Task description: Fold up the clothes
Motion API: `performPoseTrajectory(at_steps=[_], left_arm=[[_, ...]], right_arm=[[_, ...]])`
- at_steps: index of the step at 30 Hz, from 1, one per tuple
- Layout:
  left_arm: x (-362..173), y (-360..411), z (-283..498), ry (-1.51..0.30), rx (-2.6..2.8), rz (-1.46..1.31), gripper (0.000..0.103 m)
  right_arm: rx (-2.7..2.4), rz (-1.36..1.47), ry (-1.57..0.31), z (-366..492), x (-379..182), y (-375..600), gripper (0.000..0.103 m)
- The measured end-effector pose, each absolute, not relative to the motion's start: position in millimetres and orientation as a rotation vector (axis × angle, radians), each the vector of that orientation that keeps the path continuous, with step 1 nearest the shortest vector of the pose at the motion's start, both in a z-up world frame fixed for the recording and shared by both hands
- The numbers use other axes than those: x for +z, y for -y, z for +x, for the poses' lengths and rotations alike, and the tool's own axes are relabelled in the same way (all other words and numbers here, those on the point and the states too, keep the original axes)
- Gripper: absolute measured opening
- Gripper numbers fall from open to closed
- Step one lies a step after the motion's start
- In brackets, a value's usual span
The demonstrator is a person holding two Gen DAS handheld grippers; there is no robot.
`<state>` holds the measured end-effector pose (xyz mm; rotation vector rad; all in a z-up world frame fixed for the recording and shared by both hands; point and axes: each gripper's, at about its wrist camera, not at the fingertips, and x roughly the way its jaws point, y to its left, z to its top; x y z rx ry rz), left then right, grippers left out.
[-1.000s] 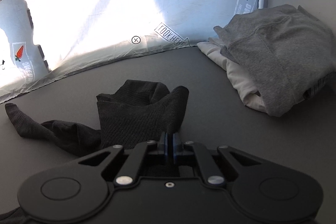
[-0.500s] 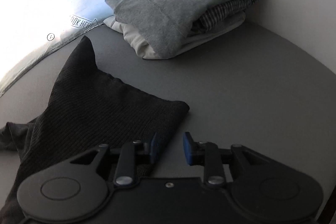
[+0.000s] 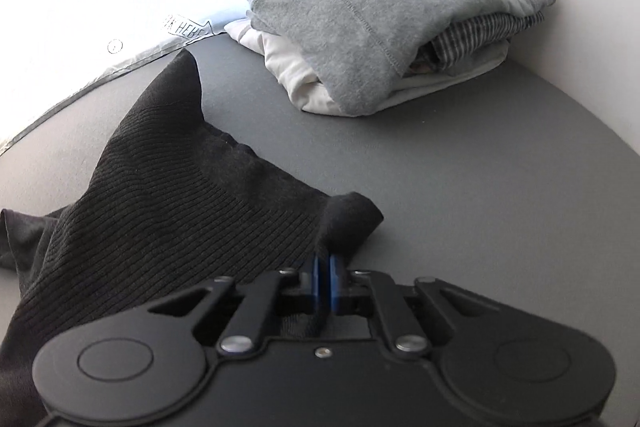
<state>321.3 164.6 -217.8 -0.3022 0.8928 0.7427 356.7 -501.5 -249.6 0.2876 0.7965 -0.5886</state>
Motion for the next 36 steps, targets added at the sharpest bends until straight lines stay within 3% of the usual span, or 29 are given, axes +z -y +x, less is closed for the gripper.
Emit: performPoseTrajectory(at_steps=[5,13,15,16,17,18,20,23,30,36], left_arm=[[-217,-169,323,-0.919,0.726,-0.314,0.103],[-215,-171,326,-0.944,0.709,-0.311,0.103],[-215,-170,327,-0.947,0.709,-0.308,0.103],[-214,-170,326,-0.947,0.711,-0.309,0.103],[-214,-170,326,-0.946,0.713,-0.308,0.103],[-214,-169,326,-0.943,0.716,-0.308,0.103],[-214,-168,325,-0.939,0.723,-0.310,0.103],[-214,-169,325,-0.937,0.728,-0.322,0.103],[-208,-175,331,-0.978,0.716,-0.373,0.103],[-182,-169,344,-0.909,0.717,-0.418,0.102]], right_arm=[[-0.755,0.230,-0.739,317,-224,495,0.004],[-0.784,0.125,-0.899,276,-252,492,0.006],[-0.818,0.099,-0.885,282,-247,488,0.022],[-0.833,0.082,-0.875,286,-245,486,0.044],[-0.841,0.055,-0.854,291,-241,483,0.059],[-0.843,0.028,-0.832,297,-237,480,0.064],[-0.788,-0.002,-0.782,308,-230,473,0.085],[-0.617,0.008,-0.737,332,-228,462,0.102],[-0.573,0.149,-0.752,390,-260,460,0.103],[-0.632,0.181,-0.689,391,-277,465,0.103]])
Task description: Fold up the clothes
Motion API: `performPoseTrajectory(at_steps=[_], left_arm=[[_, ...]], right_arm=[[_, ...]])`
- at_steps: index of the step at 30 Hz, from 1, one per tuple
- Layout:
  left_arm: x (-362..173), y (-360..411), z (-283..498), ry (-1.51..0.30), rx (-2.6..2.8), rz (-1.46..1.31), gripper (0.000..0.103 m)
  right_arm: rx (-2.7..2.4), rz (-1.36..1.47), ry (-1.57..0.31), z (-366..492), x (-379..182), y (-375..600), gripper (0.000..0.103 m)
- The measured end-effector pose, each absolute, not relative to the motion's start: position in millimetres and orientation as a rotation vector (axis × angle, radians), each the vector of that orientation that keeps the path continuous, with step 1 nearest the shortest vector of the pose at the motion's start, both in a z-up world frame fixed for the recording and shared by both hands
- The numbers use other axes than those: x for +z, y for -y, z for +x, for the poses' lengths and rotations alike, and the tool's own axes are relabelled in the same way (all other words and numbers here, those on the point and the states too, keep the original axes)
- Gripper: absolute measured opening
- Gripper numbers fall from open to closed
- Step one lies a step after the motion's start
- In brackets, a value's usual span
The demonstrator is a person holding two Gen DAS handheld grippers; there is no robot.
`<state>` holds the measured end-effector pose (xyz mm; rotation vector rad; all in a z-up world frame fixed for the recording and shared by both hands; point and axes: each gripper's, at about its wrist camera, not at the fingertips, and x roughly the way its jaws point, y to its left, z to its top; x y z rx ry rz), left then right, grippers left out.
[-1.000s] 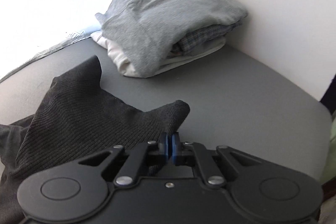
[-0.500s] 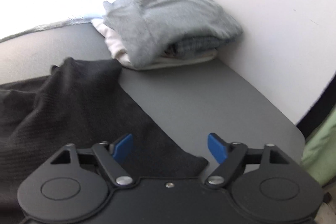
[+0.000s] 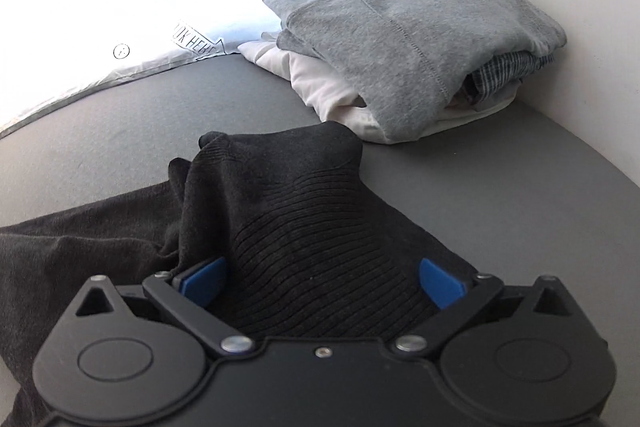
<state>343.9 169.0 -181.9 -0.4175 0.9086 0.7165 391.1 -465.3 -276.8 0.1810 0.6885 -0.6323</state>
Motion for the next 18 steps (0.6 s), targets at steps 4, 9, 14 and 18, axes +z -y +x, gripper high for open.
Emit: performPoseTrajectory(at_steps=[4,9,14,18], left_arm=[[-164,-160,376,-0.881,0.667,-0.424,0.102],[-160,-128,436,-0.861,0.491,-0.469,0.093],[-175,-76,509,-0.855,0.276,-0.461,0.055],[-190,-39,565,-0.870,0.139,-0.460,0.026]], right_arm=[[-0.628,0.205,-0.648,385,-282,467,0.103],[-0.637,0.198,-0.649,388,-282,466,0.103],[-0.639,0.202,-0.645,389,-282,466,0.103],[-0.641,0.200,-0.645,389,-281,466,0.103]])
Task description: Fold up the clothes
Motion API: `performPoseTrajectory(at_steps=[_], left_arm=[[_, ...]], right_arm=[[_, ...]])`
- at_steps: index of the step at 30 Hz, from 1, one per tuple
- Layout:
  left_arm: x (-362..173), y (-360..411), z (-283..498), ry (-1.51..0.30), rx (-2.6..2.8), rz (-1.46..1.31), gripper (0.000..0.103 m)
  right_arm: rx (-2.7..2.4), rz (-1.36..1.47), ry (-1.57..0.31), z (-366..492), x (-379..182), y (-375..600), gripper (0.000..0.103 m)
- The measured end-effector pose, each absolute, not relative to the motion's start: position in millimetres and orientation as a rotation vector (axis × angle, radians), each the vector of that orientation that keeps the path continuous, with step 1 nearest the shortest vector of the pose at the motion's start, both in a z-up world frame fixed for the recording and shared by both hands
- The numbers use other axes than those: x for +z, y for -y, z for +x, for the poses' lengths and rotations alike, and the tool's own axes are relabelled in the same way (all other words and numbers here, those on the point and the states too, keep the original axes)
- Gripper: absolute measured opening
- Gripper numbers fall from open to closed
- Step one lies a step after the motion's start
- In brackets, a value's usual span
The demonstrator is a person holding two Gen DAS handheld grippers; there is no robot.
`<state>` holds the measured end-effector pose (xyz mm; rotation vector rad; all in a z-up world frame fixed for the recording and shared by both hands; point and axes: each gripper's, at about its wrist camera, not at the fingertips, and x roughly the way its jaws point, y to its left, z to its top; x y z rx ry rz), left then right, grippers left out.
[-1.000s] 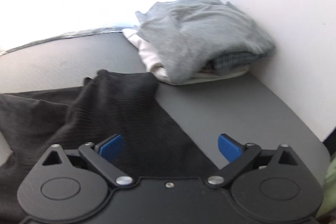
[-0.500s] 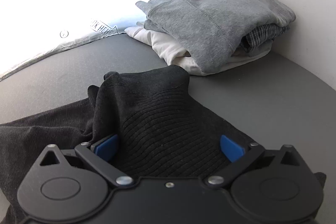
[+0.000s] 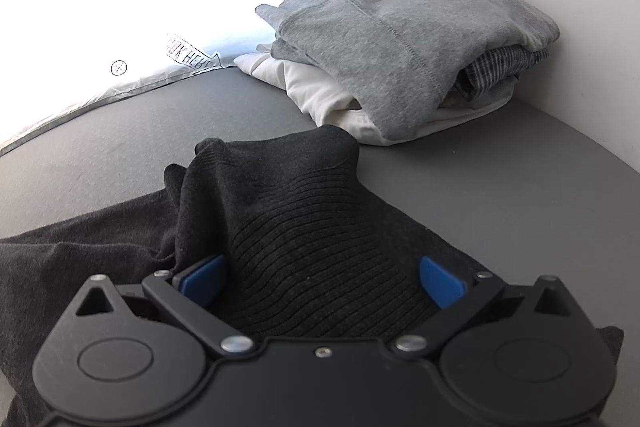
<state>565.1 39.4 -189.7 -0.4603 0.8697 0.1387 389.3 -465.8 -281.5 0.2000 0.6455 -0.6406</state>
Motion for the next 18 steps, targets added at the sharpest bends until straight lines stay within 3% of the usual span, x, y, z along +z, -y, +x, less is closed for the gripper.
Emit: performPoseTrajectory(at_steps=[2,4,6,8,9,11,12,18], left_arm=[[-196,-24,592,-0.870,0.108,-0.424,0.027],[-203,-16,613,-0.864,0.096,-0.405,0.043],[-209,-11,632,-0.859,0.090,-0.397,0.050],[-214,-11,646,-0.860,0.094,-0.403,0.050],[-215,-11,652,-0.857,0.093,-0.407,0.047],[-215,-10,656,-0.845,0.091,-0.396,0.028],[-214,-11,655,-0.838,0.091,-0.387,0.004],[-191,-21,603,-0.786,0.122,-0.410,0.004]], right_arm=[[-0.642,0.199,-0.645,389,-282,466,0.103],[-0.643,0.199,-0.645,389,-282,465,0.103],[-0.643,0.198,-0.645,389,-282,465,0.103],[-0.643,0.198,-0.645,389,-282,466,0.103],[-0.643,0.198,-0.645,389,-282,466,0.103],[-0.643,0.198,-0.646,390,-282,466,0.103],[-0.643,0.198,-0.646,390,-282,466,0.103],[-0.642,0.199,-0.645,390,-282,467,0.103]])
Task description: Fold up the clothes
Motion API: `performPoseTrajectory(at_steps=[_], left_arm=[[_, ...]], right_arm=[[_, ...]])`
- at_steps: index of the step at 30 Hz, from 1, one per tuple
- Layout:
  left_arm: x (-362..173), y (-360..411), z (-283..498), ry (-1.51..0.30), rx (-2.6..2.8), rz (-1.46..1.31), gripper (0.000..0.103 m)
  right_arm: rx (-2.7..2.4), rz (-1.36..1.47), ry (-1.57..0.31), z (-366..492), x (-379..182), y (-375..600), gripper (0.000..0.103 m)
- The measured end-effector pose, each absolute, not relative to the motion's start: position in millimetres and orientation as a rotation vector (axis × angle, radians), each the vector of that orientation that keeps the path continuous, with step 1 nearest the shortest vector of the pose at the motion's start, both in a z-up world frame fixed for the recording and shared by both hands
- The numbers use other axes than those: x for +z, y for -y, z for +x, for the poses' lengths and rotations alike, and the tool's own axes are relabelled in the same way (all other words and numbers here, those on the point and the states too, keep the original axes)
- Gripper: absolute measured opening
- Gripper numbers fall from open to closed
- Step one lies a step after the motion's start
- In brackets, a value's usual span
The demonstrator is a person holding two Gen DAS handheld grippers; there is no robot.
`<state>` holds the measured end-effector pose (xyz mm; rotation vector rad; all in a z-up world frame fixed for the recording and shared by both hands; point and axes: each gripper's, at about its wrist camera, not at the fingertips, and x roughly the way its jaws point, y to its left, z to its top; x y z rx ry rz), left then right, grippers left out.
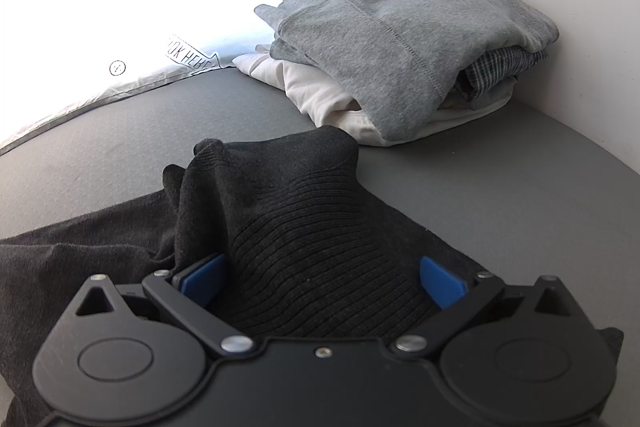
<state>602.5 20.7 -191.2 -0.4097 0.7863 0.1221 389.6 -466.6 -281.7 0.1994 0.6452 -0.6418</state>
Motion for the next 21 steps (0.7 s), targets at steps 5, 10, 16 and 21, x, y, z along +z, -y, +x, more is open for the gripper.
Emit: performPoseTrajectory(at_steps=[5,10,16,21], left_arm=[[-176,-46,528,-0.780,0.183,-0.487,0.005],[-185,-63,459,-0.888,0.266,-0.503,0.006],[-180,-73,414,-0.924,0.291,-0.629,0.008],[-158,-77,412,-0.838,0.192,-0.833,0.009]], right_arm=[[-0.641,0.201,-0.645,390,-282,467,0.103],[-0.641,0.202,-0.644,390,-282,467,0.103],[-0.641,0.203,-0.644,390,-282,467,0.103],[-0.641,0.205,-0.644,389,-282,467,0.103]])
